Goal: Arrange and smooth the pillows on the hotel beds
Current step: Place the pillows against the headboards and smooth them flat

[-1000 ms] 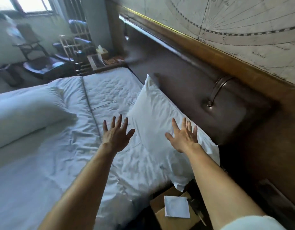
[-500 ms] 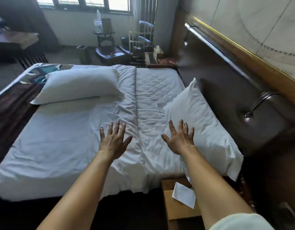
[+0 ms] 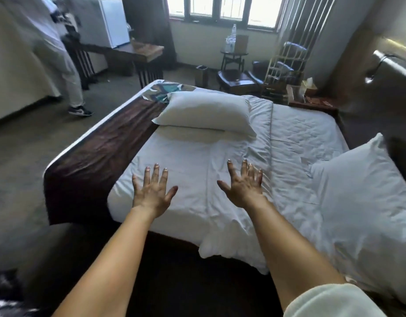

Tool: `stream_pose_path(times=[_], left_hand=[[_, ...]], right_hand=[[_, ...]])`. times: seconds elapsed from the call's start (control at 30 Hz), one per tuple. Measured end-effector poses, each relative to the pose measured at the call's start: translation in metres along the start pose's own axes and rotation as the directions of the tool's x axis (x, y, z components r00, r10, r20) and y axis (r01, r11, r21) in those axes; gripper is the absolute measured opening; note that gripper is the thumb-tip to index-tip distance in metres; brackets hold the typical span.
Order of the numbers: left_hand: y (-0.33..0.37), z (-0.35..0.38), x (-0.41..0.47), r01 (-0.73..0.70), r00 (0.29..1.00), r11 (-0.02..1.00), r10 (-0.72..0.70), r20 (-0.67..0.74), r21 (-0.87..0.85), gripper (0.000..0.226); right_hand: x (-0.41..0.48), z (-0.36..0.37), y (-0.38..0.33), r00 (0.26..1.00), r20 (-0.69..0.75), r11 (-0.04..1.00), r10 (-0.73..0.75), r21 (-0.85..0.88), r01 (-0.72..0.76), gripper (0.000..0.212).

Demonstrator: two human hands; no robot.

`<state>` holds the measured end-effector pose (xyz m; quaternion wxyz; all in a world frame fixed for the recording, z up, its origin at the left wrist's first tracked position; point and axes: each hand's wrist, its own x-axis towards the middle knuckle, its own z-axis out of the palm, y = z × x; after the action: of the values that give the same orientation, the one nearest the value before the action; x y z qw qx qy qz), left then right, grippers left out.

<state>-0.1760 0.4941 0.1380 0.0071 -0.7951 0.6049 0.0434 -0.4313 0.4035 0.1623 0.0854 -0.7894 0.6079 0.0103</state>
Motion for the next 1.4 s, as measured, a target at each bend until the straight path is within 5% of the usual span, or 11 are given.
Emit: stream_pose_path(times=[0.4,0.77,1.03,1.4], left_hand=[[-0.259,0.032,-0.064,0.333,0.943,0.941,-0.331,0.036,-0.066,0.077],[-0.404,0.055,-0.103,0.655,0.755,0.746,-0.652,0.069,-0.122,0.076],[-0.497,0.049,-0.050,0.807,0.577,0.563,-0.815,0.042,-0.178,0.075],[-0.612,0.023,0.041,0.859,0.494,0.484,-0.869,0.023,-0.164,0.076]], right_hand=[[0.023,0.057,-0.286,0.954,0.068,0.956,-0.292,-0.020,0.294,0.080],[0.051,0.104,-0.496,0.758,0.200,0.762,-0.620,-0.073,0.643,0.080],[0.128,0.122,-0.630,0.578,0.224,0.576,-0.784,-0.085,0.813,0.081],[0.240,0.129,-0.762,0.494,0.270,0.489,-0.826,-0.089,0.867,0.081]])
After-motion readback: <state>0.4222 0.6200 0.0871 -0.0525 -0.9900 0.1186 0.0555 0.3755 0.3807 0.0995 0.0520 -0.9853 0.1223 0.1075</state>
